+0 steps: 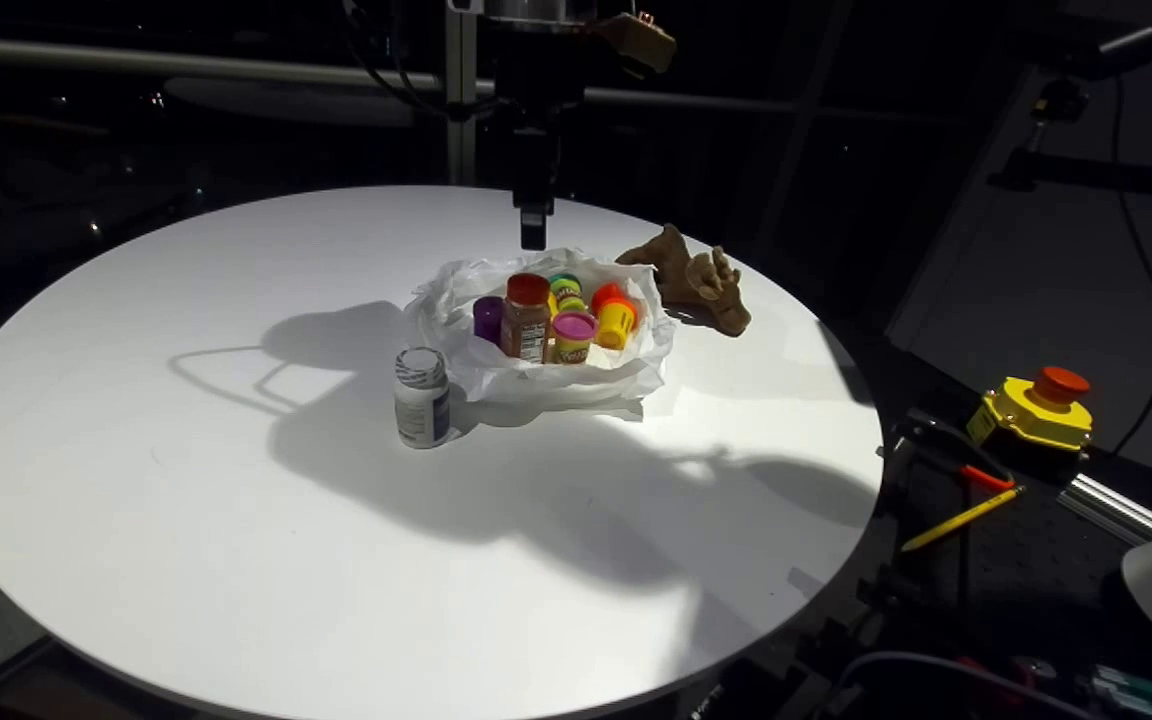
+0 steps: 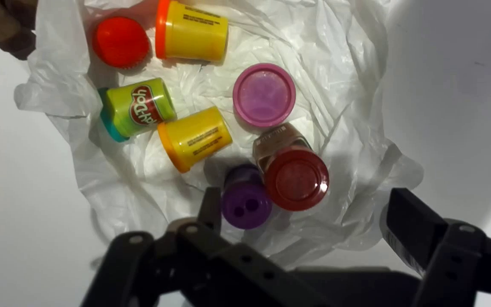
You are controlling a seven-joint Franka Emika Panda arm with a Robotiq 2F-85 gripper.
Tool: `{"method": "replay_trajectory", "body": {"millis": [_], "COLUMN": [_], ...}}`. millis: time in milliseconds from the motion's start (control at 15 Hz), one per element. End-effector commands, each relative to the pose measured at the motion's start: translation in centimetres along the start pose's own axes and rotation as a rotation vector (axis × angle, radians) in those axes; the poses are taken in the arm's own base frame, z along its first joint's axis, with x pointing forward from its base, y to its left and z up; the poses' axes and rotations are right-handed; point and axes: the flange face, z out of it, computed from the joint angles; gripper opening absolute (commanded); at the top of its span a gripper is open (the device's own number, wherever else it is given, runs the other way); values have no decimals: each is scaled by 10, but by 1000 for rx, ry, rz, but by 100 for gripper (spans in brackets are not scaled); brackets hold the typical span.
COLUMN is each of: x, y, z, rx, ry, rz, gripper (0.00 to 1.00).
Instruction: Remove the contents in the plastic bag and put them on the table.
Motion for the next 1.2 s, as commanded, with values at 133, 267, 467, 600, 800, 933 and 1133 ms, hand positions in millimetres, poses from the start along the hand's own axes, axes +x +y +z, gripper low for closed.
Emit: {"method": "replay_trajectory", "body": {"millis": [133,267,467,600,800,933,1133], "x": [9,12,14,10,7,7,6], "y": [0,-3,-7,-8,-9,-9,-10], "z": [39,51,61,59,51,45,30], "rx": [21,16,23,21,-2,-25,-58], "ry": [35,43,40,39,50,56,67], "rz": [-37,-43,-46,-43,-34,-29,-10], "gripper": [100,100,97,73,53,39,24]}}
